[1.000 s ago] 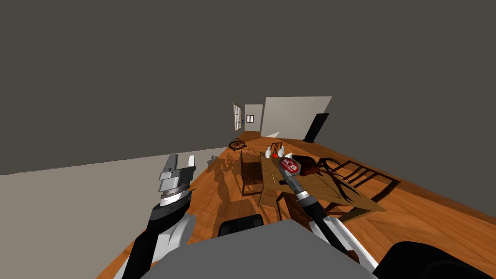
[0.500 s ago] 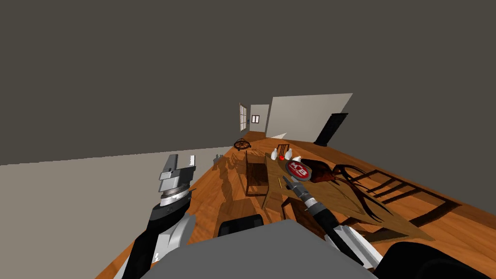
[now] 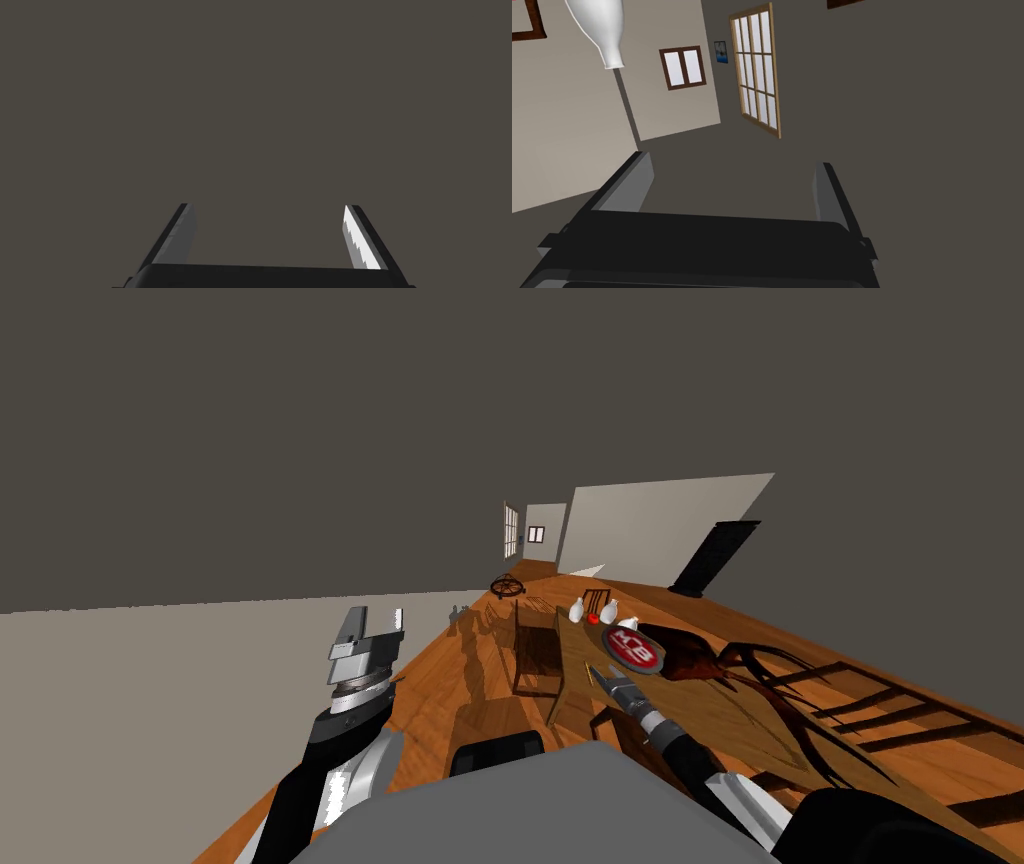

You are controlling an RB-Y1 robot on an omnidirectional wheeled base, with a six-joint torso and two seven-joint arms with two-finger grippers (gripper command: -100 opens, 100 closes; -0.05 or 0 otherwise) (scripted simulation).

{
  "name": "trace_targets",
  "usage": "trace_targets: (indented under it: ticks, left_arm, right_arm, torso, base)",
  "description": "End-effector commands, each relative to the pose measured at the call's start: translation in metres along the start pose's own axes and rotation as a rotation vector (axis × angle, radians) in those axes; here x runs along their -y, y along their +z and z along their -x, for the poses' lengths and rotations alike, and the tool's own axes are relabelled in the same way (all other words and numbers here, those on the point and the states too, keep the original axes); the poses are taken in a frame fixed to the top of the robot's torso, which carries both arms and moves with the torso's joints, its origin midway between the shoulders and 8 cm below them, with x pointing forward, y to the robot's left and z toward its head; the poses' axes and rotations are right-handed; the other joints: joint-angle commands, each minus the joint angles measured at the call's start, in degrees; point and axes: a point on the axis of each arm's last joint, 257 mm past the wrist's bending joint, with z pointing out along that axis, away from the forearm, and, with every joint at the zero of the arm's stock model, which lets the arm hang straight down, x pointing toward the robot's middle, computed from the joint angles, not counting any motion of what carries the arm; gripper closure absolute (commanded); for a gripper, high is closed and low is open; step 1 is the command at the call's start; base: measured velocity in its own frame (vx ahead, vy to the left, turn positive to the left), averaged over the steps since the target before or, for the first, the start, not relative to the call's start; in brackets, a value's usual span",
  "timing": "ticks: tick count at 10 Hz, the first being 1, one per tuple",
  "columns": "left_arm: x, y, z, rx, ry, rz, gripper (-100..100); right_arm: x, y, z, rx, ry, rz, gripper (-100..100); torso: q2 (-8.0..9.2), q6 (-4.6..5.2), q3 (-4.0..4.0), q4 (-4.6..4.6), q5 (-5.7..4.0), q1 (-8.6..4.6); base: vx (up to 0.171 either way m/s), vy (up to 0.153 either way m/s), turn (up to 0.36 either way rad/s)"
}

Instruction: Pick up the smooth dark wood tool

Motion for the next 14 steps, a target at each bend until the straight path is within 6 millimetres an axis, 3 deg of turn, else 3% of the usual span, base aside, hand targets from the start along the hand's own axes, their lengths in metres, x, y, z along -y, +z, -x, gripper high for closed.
trace_targets:
  ticks: [1, 4, 6, 7, 8, 11, 12, 13, 14]
  left_arm:
    - [0.000, 0.000, 0.000, 0.000, 0.000, 0.000, 0]
    - [0.000, 0.000, 0.000, 0.000, 0.000, 0.000, 0]
    - [0.000, 0.000, 0.000, 0.000, 0.000, 0.000, 0]
    - [0.000, 0.000, 0.000, 0.000, 0.000, 0.000, 0]
    - [0.000, 0.000, 0.000, 0.000, 0.000, 0.000, 0]
    - [0.000, 0.000, 0.000, 0.000, 0.000, 0.000, 0]
    - [0.000, 0.000, 0.000, 0.000, 0.000, 0.000, 0]
    - [0.000, 0.000, 0.000, 0.000, 0.000, 0.000, 0]
    - [0.000, 0.000, 0.000, 0.000, 0.000, 0.000, 0]
  right_arm:
    - [0.010, -0.009, -0.016, -0.049, -0.056, -0.013, -100]
    - [0.045, -0.040, -0.059, -0.188, -0.167, -0.059, -100]
    - [0.045, -0.041, -0.064, -0.210, -0.197, -0.054, -100]
    - [0.060, -0.059, -0.084, -0.278, -0.241, -0.070, -100]
    - [0.060, -0.060, -0.088, -0.293, -0.261, -0.066, -100]
    - [0.087, -0.100, -0.126, -0.439, -0.360, -0.076, -100]
    - [0.089, -0.104, -0.132, -0.462, -0.376, -0.074, -100]
    - [0.100, -0.125, -0.148, -0.526, -0.407, -0.076, -100]
    - [0.101, -0.128, -0.152, -0.546, -0.426, -0.070, -100]
  torso:
    - [0.00, 0.00, 0.00, 0.00, 0.00, 0.00]
    - [-0.03, 0.05, -0.02, -0.01, 0.00, -0.03]
    - [-0.05, 0.05, -0.03, -0.01, -0.02, -0.09]
    - [0.01, 0.06, 0.00, 0.00, -0.01, -0.08]
    - [-0.01, 0.01, -0.01, 0.00, -0.01, -0.08]
    - [-0.08, 0.05, -0.05, -0.02, -0.03, -0.16]
    - [-0.10, 0.02, -0.06, -0.02, -0.03, -0.13]
    - [-0.10, 0.06, -0.06, -0.02, -0.02, -0.15]
    - [-0.14, 0.02, -0.08, -0.03, -0.03, -0.20]
  base:
    - [0.021, 0.014, 0.127]
    - [0.035, 0.012, 0.197]
    - [0.023, -0.007, 0.052]
    - [0.027, -0.003, 0.221]
    - [0.030, -0.013, 0.153]
    - [0.045, -0.020, 0.202]
    - [0.046, -0.024, 0.123]
    - [0.058, -0.036, 0.213]
    - [0.058, -0.046, 0.144]
